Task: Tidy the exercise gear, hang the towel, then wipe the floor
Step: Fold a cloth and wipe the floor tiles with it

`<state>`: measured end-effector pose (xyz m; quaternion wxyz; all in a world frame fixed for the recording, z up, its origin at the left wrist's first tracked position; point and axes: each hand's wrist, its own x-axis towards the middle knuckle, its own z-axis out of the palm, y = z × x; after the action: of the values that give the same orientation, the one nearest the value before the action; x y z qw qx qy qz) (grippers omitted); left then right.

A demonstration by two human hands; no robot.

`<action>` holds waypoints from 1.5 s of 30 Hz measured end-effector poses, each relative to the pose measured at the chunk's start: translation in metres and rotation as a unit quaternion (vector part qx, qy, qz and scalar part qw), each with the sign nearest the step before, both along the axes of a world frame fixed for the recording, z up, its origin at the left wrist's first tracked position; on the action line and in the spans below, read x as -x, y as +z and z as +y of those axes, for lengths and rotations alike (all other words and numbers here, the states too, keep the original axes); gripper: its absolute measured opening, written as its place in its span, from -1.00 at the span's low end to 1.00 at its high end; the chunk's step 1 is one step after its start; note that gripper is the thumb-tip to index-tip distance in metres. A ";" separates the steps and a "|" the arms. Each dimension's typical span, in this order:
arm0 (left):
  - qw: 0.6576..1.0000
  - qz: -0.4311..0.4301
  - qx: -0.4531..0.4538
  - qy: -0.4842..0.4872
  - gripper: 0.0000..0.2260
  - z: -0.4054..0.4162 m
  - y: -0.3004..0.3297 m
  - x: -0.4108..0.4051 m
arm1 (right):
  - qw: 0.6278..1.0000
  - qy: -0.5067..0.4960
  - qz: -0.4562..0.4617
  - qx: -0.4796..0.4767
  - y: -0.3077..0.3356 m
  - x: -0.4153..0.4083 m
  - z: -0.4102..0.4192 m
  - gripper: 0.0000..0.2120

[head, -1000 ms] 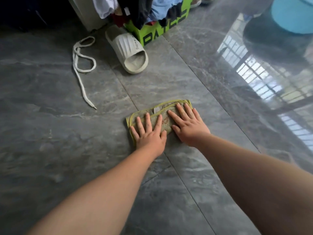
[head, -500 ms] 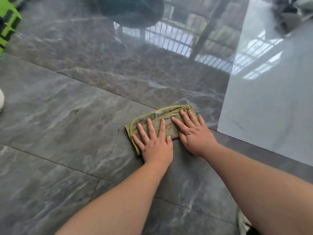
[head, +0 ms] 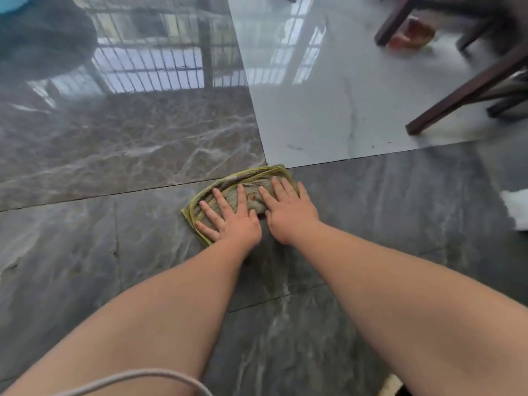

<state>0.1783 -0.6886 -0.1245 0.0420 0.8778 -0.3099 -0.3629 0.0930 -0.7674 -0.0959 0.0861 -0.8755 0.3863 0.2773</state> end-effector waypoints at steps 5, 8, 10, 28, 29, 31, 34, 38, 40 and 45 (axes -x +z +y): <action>1.000 -0.017 0.014 -0.004 -0.45 -0.001 -0.003 0.003 | 0.992 0.008 -0.107 -0.066 -0.013 -0.001 -0.024 -0.46; 0.999 -0.041 0.012 -0.017 -0.46 0.003 -0.005 0.004 | 0.991 0.026 -0.122 -0.039 -0.030 0.011 -0.022 -0.45; 0.999 -0.048 0.002 -0.022 -0.46 0.004 -0.002 0.007 | 0.990 0.041 -0.136 -0.007 -0.035 0.021 -0.018 -0.44; 0.928 -0.034 0.036 -0.370 -0.48 -0.032 0.003 0.237 | 0.955 -0.279 -0.072 0.068 -0.039 0.296 0.027 -0.35; 0.924 -0.045 0.044 -0.377 -0.48 -0.027 0.000 0.237 | 0.950 -0.295 -0.070 0.068 -0.040 0.295 0.031 -0.35; 0.915 -0.070 0.065 -0.393 -0.49 -0.014 -0.005 0.229 | 0.941 -0.324 -0.070 0.072 -0.040 0.284 0.039 -0.35; 0.907 -0.087 0.075 -0.406 -0.48 0.010 -0.008 0.205 | 0.931 -0.357 -0.065 0.037 -0.037 0.254 0.060 -0.33; 0.911 -0.086 0.075 -0.397 -0.47 0.052 -0.009 0.154 | 0.942 -0.328 -0.065 0.023 -0.032 0.205 0.110 -0.31; 0.915 -0.090 0.079 -0.386 -0.47 0.079 -0.010 0.115 | 0.953 -0.295 -0.070 0.023 -0.030 0.173 0.131 -0.30; 0.943 -0.122 0.046 -0.305 -0.47 0.169 -0.011 0.004 | 0.980 -0.173 -0.101 -0.018 -0.030 0.058 0.184 -0.28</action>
<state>0.1740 -0.5199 -0.1356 -0.0681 0.7756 -0.5823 -0.2340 0.0350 -0.5838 -0.1259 0.1871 -0.8171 0.5162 0.1757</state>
